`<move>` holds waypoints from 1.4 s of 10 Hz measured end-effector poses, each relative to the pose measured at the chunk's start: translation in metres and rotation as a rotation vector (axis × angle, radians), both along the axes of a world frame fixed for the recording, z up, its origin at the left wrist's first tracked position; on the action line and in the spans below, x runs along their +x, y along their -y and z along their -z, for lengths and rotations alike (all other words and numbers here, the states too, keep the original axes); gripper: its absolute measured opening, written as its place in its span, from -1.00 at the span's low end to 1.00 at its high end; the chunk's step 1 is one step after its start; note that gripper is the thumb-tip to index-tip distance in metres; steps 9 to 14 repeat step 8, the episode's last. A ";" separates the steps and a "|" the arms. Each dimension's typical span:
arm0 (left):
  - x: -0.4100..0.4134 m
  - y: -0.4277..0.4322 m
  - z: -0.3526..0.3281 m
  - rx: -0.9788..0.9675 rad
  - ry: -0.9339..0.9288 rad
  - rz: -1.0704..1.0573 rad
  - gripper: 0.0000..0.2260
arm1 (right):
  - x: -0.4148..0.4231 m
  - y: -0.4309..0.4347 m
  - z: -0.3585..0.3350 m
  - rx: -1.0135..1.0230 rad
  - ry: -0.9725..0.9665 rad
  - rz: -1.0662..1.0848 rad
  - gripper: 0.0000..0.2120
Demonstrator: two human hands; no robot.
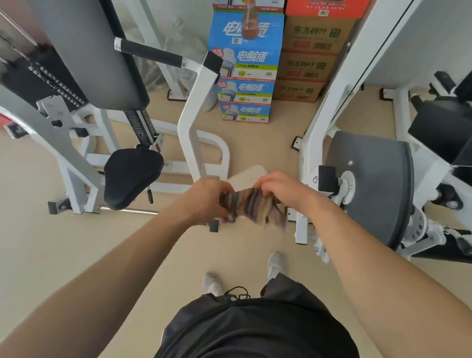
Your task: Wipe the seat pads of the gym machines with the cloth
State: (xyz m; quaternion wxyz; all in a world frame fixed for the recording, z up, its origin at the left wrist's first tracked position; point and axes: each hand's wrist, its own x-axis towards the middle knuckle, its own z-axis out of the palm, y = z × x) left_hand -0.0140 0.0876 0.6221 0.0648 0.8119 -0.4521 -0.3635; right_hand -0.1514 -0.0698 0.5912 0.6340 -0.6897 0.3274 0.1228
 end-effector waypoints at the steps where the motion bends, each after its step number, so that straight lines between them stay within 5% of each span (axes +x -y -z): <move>1: 0.004 -0.002 0.017 -0.031 -0.197 -0.169 -0.78 | -0.009 0.008 0.024 0.322 -0.060 0.239 -0.65; 2: 0.001 -0.002 0.038 -0.169 -0.668 -0.605 -0.78 | -0.022 0.007 0.057 0.666 -0.089 0.393 -0.49; 3: -0.007 0.008 0.076 -0.253 -0.908 -1.018 -0.87 | -0.025 -0.005 0.091 0.638 -0.088 0.495 -0.53; 5: -0.016 0.026 0.212 -0.097 -0.910 -1.299 -0.78 | -0.001 -0.013 0.202 0.291 -0.238 0.694 -0.65; 8: 0.020 0.099 0.371 -0.040 -0.511 -1.238 -0.61 | 0.053 0.054 0.370 -0.026 -0.379 0.538 -0.51; 14: 0.020 0.099 0.371 -0.040 -0.511 -1.238 -0.61 | 0.053 0.054 0.370 -0.026 -0.379 0.538 -0.51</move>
